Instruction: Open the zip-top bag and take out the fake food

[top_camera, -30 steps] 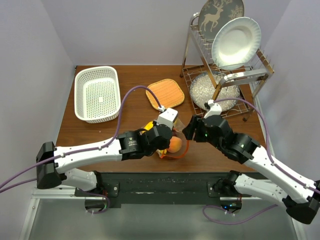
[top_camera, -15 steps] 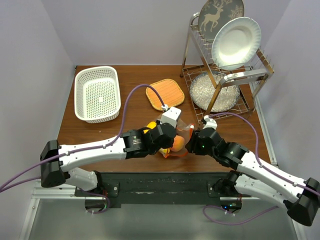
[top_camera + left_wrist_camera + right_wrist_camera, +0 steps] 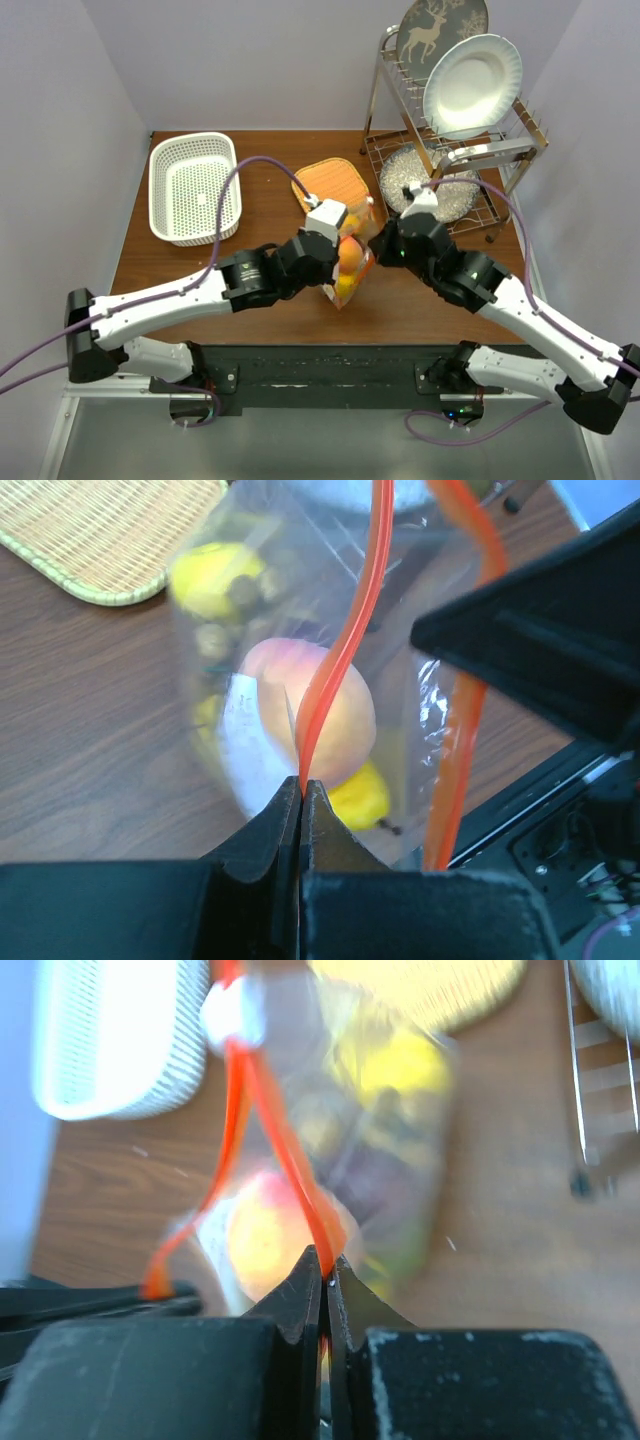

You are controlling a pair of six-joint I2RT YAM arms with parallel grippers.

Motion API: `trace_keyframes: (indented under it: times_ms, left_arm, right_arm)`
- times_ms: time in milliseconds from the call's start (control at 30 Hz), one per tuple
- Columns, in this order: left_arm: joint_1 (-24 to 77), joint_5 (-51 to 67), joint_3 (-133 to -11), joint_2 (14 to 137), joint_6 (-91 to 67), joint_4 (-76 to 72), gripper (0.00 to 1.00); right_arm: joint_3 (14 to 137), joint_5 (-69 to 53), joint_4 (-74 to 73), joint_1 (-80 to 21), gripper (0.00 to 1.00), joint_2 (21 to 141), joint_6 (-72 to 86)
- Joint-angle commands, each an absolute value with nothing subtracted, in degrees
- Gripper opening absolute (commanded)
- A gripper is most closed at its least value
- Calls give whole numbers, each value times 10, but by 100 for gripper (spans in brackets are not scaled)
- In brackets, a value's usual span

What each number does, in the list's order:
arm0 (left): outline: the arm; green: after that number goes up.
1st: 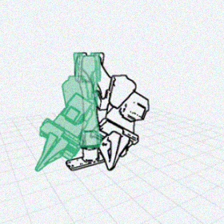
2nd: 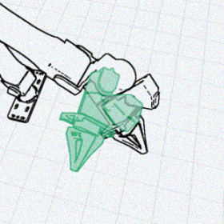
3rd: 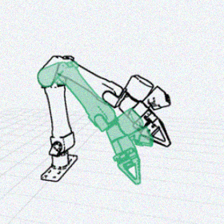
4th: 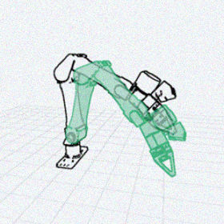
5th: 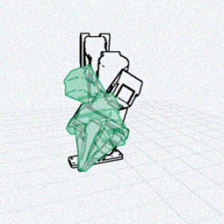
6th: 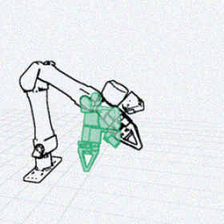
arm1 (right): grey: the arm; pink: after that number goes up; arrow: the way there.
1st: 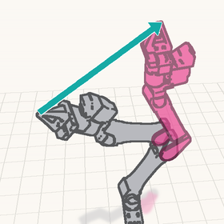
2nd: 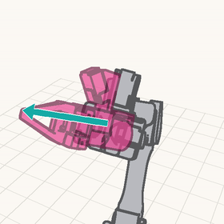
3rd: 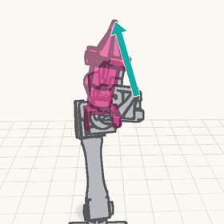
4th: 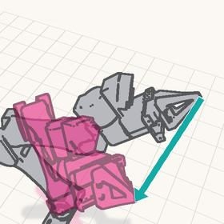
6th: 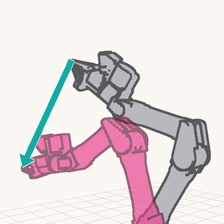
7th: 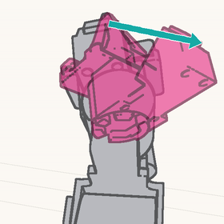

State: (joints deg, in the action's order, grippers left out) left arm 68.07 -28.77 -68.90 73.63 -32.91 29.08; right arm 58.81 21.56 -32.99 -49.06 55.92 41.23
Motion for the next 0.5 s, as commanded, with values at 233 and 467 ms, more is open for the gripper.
trace_keyframes:
  times_ms: [233,467]
  left_arm:
    - [586,-207,-490,578,-433,272,0]
    - [585,-206,-395,526,-483,279,19]
  right_arm:
    - [720,155,-322,-504,0,733,345]
    - [750,163,-307,-564,0,841,349]
